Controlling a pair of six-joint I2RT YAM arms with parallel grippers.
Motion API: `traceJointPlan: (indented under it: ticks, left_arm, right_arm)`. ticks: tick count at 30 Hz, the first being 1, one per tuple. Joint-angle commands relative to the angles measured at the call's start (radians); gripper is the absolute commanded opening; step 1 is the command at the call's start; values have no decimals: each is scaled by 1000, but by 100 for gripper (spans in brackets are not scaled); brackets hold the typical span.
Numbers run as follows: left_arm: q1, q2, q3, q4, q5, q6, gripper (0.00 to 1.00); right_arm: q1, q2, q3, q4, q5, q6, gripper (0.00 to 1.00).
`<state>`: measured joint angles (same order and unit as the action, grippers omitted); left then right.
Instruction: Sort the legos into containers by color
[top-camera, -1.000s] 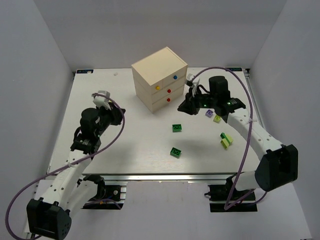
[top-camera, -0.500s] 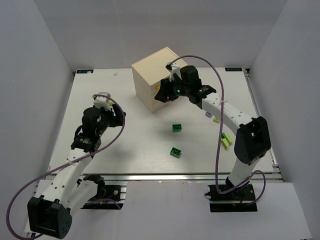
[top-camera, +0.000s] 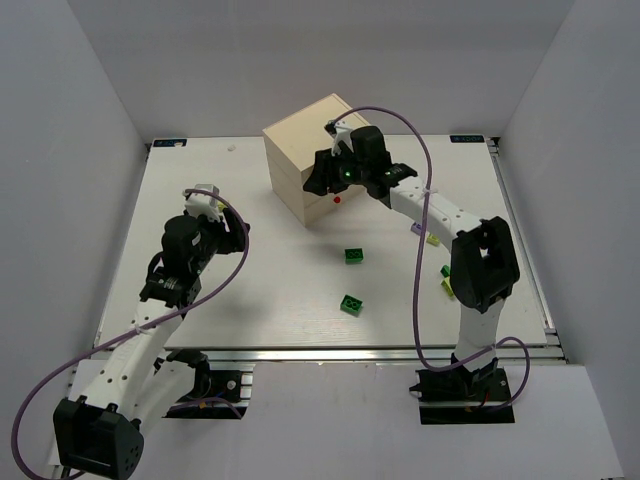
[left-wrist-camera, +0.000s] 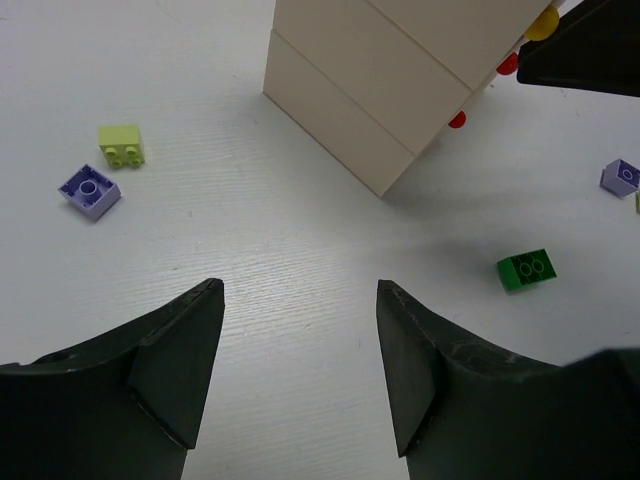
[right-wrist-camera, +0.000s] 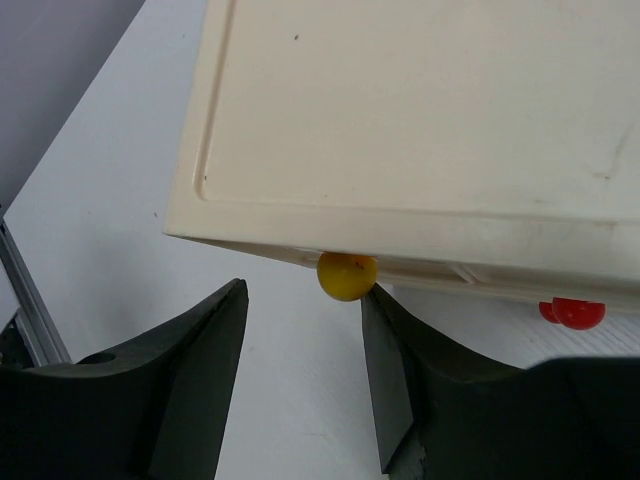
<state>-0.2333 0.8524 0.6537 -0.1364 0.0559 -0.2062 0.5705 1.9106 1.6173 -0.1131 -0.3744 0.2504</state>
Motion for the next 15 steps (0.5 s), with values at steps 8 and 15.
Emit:
traceJointPlan:
  ticks: [8, 15]
  left_arm:
    - [-4, -27, 37, -8, 18, 8, 72]
    - [-4, -27, 37, -8, 19, 7, 72]
  right_arm:
    - [-21, 13, 49, 96, -21, -53, 47]
    - [-29, 30, 56, 131, -15, -51, 35]
